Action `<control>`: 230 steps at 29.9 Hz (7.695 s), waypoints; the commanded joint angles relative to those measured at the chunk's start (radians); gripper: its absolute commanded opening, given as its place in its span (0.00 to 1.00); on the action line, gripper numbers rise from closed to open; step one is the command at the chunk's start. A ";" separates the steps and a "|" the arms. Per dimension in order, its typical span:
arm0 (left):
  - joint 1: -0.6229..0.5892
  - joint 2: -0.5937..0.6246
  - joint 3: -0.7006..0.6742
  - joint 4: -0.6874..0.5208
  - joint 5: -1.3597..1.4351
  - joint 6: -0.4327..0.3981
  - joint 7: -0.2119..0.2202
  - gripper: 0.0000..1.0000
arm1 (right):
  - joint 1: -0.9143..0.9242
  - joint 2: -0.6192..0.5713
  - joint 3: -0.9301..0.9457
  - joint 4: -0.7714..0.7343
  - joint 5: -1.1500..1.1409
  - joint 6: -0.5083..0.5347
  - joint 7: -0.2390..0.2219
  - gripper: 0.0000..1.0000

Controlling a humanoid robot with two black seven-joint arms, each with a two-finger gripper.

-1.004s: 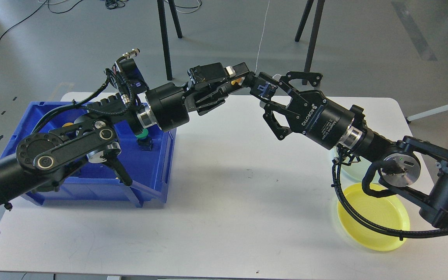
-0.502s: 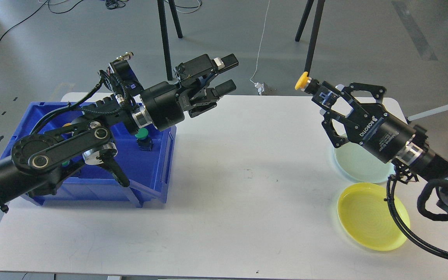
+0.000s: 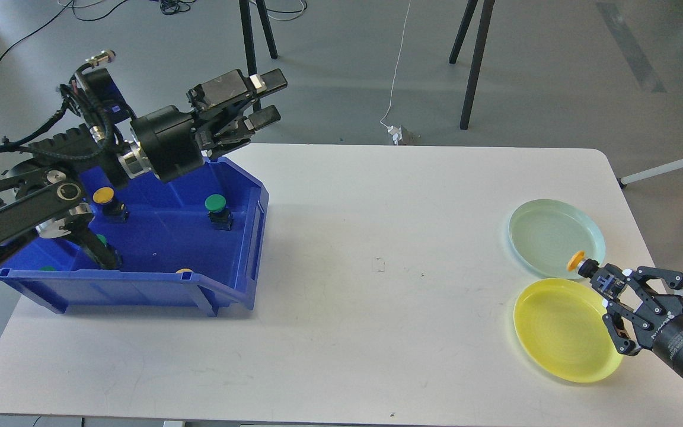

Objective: Pass button and place on color plate
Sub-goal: 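Lower the yellow button onto the yellow plate and open the right gripper, then grasp the green-capped button in the bin with the left gripper, then lift the green button out and raise it toward the table center, then move the right gripper to the left gripper and grasp the green button, then carry the green button to the pale green plate and lower it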

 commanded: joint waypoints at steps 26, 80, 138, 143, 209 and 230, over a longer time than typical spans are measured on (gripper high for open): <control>0.008 0.120 0.093 0.252 0.581 -0.028 0.000 0.95 | 0.007 0.008 0.076 0.111 -0.055 0.100 0.074 0.99; 0.031 -0.104 0.323 0.754 0.755 -0.090 0.000 0.87 | 0.093 0.153 0.457 0.082 0.069 0.406 0.046 0.99; -0.080 -0.343 0.021 0.237 0.012 -0.137 0.000 0.08 | 0.194 0.285 0.301 0.070 -0.292 0.344 0.045 0.99; -0.080 -0.340 0.024 0.237 0.012 -0.142 0.000 0.09 | 0.385 0.363 0.115 0.054 -0.281 0.263 0.046 0.99; -0.080 -0.345 0.036 0.234 0.014 -0.143 0.000 0.58 | 0.762 0.719 -0.207 -0.168 -0.175 0.054 0.016 0.06; -0.083 -0.348 0.033 0.245 0.005 -0.153 0.000 0.73 | 0.665 0.436 -0.098 -0.211 -0.193 -0.319 -0.084 0.05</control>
